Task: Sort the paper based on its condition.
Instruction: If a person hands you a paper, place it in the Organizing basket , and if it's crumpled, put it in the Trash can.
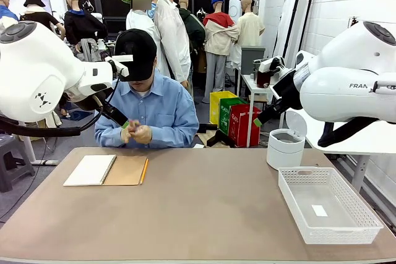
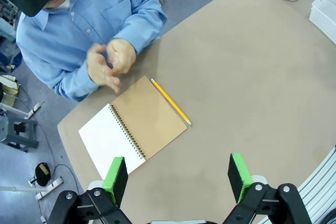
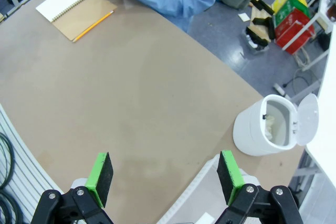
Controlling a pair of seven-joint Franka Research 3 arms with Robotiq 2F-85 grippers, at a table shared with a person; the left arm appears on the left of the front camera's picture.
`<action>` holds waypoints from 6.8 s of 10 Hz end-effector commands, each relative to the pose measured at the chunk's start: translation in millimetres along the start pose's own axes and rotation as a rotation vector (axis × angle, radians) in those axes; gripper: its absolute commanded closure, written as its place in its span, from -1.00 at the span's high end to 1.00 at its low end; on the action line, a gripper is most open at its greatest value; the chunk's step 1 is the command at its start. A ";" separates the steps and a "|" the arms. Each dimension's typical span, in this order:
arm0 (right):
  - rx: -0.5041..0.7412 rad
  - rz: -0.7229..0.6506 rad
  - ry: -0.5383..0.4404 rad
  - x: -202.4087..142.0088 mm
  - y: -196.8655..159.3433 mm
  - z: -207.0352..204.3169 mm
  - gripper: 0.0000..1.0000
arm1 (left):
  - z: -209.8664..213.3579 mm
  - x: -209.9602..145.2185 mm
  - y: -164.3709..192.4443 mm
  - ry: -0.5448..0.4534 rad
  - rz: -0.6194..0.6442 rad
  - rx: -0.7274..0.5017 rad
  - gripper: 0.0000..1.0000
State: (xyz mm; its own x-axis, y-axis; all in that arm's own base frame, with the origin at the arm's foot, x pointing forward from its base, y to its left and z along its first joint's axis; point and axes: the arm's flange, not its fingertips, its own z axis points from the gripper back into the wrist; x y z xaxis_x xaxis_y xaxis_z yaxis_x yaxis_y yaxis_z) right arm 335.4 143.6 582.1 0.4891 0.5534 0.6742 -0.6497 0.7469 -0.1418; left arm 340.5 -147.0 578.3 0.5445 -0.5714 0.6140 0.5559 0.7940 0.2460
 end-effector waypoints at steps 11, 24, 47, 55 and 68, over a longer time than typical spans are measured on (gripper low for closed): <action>0.001 0.000 0.000 0.8 -0.2 0.6 1.00 | -0.3 0.3 0.0 0.000 -0.004 0.000 1.00; 0.130 0.134 0.066 33.0 72.5 -101.0 1.00 | -0.3 0.3 0.0 0.000 -0.004 0.000 1.00; 0.302 0.314 0.145 61.2 164.5 -272.8 1.00 | -0.3 0.3 0.0 0.000 -0.004 0.000 1.00; 0.396 0.328 0.211 84.2 175.2 -354.0 1.00 | -0.3 0.3 0.0 0.000 -0.004 0.000 1.00; 0.479 0.332 0.356 79.7 182.4 -408.6 1.00 | -0.3 0.3 0.0 0.000 -0.004 0.000 1.00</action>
State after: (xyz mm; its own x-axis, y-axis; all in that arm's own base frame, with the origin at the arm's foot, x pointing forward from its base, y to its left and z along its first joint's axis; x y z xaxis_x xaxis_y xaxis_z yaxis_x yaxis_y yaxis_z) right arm 487.2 468.2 313.7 0.3345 0.8606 0.3841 -0.9416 0.3221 0.0984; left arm 340.7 -147.4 578.1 0.5445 -0.5721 0.6133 0.5571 0.7934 0.2454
